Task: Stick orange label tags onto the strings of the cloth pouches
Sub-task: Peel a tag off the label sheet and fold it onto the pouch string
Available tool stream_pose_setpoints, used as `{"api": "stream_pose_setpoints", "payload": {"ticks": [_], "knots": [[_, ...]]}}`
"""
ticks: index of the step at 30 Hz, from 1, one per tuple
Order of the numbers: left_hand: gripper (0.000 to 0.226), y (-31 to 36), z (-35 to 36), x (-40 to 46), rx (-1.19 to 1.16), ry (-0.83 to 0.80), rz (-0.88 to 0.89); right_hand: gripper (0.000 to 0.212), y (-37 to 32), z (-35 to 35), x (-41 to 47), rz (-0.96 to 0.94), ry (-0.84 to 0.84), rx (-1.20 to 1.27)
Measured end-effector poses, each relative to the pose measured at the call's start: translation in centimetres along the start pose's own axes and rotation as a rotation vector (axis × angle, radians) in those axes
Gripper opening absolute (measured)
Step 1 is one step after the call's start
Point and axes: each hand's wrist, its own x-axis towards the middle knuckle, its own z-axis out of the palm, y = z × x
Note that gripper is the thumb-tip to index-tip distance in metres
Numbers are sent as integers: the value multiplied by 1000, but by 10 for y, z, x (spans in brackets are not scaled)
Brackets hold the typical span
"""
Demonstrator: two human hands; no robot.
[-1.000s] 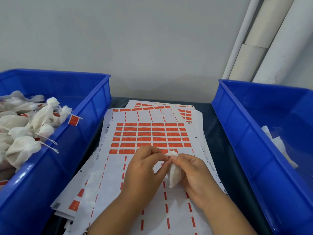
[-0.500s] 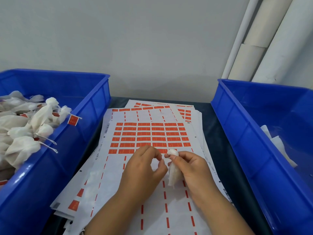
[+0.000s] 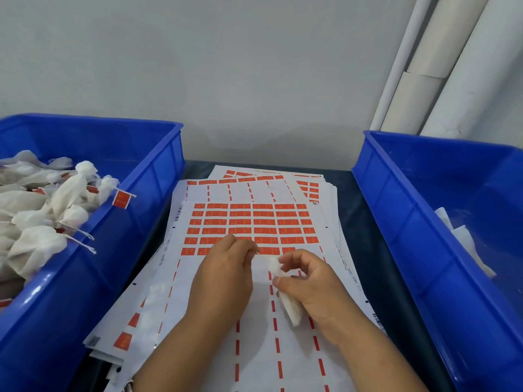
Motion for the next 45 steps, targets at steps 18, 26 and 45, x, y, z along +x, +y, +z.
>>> {"api": "stream_pose_setpoints", "payload": {"ticks": [18, 26, 45], "knots": [[22, -1, -6, 3, -100, 74, -6, 22, -15, -11, -14, -36, -472, 46], [18, 5, -3, -2, -121, 73, 84, 27, -9, -7, -7, -58, -343, 217], [44, 34, 48, 41, 70, -396, -59, 41, 1, -34, 12, 125, -31, 1018]]}}
